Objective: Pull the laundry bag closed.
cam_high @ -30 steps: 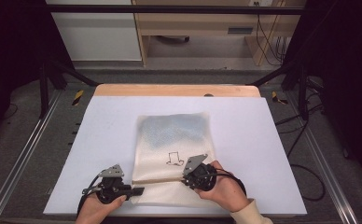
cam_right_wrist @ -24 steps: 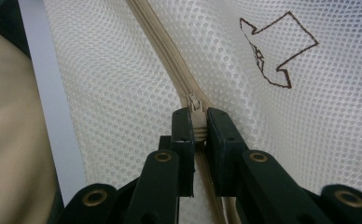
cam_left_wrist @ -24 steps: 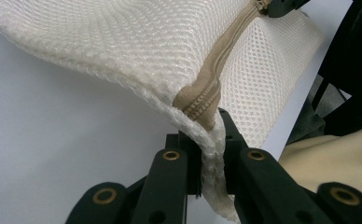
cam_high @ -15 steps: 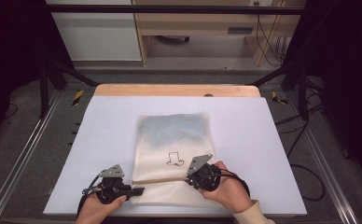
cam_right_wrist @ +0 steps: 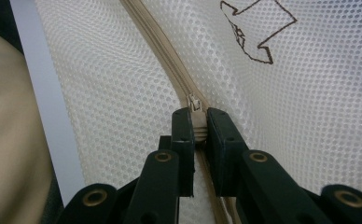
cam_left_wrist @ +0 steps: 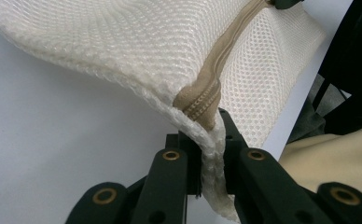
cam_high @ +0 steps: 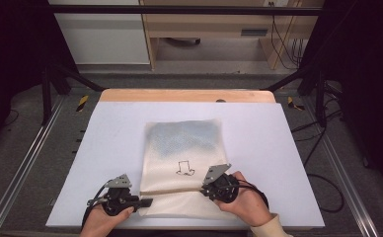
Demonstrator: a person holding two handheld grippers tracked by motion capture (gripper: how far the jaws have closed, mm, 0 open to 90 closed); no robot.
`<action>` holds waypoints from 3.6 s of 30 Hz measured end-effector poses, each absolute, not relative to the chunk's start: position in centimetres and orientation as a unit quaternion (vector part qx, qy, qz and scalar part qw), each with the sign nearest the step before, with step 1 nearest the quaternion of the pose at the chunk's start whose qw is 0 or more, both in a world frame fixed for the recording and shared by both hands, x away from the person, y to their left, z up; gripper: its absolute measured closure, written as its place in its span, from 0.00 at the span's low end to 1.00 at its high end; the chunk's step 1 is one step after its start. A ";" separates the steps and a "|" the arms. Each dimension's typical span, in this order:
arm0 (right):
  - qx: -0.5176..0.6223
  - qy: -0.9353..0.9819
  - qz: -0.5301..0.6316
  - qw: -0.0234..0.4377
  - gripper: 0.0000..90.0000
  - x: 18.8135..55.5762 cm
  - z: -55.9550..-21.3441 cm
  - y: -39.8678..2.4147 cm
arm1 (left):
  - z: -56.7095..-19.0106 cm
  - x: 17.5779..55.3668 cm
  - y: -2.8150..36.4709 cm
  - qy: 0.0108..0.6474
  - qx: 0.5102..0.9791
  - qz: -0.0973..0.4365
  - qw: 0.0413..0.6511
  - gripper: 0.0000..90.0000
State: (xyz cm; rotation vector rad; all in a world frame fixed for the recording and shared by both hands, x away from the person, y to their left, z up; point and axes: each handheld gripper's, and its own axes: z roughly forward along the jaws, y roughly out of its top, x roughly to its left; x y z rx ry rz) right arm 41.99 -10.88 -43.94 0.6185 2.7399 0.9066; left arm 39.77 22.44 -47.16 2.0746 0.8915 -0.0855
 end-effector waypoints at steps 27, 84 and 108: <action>0.238 0.912 0.319 0.099 0.91 41.6 -44.2 -13.5 | -47.2 39.8 22.5 0.355 0.832 -0.034 0.426 0.93; 0.262 0.904 0.320 0.109 0.91 41.1 -44.7 -15.8 | -47.2 39.9 22.5 0.356 0.832 -0.028 0.424 0.93; 0.304 0.893 0.310 0.117 0.91 40.2 -45.2 -18.6 | -46.9 39.9 22.7 0.356 0.832 -0.024 0.425 0.93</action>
